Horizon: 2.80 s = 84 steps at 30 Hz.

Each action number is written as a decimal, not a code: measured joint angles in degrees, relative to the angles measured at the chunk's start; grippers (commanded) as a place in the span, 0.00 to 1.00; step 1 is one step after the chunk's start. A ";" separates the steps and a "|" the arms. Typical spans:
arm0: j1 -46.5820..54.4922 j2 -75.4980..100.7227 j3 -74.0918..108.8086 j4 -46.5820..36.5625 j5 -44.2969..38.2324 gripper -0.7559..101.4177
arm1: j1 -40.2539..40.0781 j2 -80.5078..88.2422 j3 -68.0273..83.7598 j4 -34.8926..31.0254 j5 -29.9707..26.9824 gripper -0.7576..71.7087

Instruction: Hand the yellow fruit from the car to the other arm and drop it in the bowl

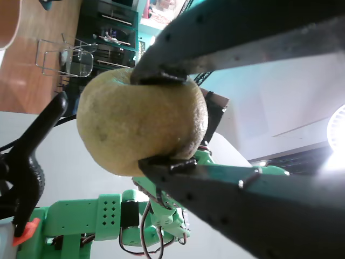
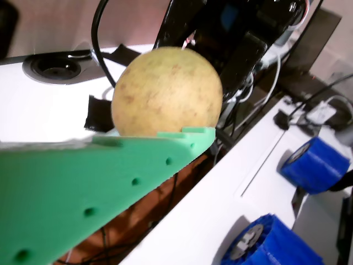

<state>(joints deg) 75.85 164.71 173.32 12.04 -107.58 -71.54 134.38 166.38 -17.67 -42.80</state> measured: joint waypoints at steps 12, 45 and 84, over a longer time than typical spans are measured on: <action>-0.70 0.35 -0.18 0.44 0.35 0.01 | 0.00 3.78 0.26 10.99 -0.70 0.55; -0.70 0.35 -0.18 1.85 0.35 0.01 | 3.69 -8.00 -1.49 -2.55 -2.64 0.50; -0.70 0.53 -0.18 3.43 0.35 0.01 | 4.39 -9.40 -2.99 -6.06 -2.02 0.47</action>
<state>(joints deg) 75.15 165.23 173.14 15.47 -107.23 -67.15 124.98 163.39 -23.73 -44.82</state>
